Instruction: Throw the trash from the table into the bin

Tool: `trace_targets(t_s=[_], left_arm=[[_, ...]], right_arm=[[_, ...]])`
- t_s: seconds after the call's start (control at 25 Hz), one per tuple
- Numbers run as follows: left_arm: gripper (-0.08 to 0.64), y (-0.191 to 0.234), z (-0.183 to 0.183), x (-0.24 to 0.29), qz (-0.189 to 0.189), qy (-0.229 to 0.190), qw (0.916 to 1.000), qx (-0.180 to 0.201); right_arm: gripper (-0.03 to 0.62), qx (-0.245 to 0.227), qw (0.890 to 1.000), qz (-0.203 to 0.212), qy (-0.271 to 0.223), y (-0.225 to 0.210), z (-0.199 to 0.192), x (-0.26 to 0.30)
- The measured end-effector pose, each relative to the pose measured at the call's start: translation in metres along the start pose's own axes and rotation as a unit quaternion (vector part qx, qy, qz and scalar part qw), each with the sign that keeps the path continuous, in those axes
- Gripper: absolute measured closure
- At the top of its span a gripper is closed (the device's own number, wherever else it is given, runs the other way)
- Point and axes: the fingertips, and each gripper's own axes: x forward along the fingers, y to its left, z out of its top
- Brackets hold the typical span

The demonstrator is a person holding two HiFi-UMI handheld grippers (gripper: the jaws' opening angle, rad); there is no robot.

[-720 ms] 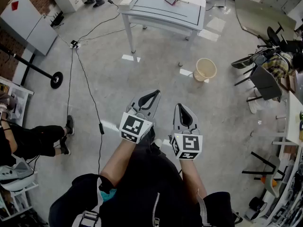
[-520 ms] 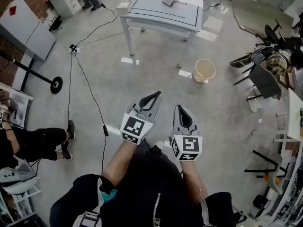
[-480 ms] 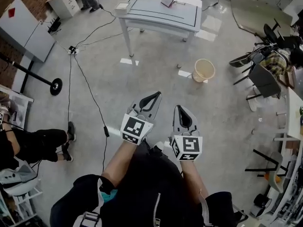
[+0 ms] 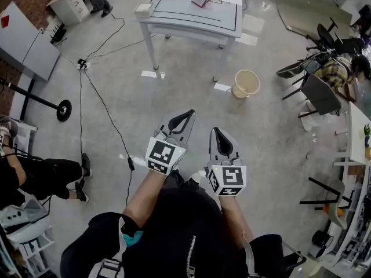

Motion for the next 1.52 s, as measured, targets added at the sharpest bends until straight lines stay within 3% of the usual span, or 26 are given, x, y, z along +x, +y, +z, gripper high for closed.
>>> trace_targets(t_s=[1.08, 1.52], left_arm=[[0.554, 0.066, -0.008, -0.009, -0.038, -0.005, 0.9993, -0.001], [0.554, 0.088, -0.014, 0.011, -0.034, 0.005, 0.9994, 0.003]], right_arm=[[0.581, -0.002, 0.999, -0.033, -0.004, 0.047, 0.002, 0.054], [0.581, 0.001, 1.0, -0.022, -0.003, 0.039, 0.005, 0.095]])
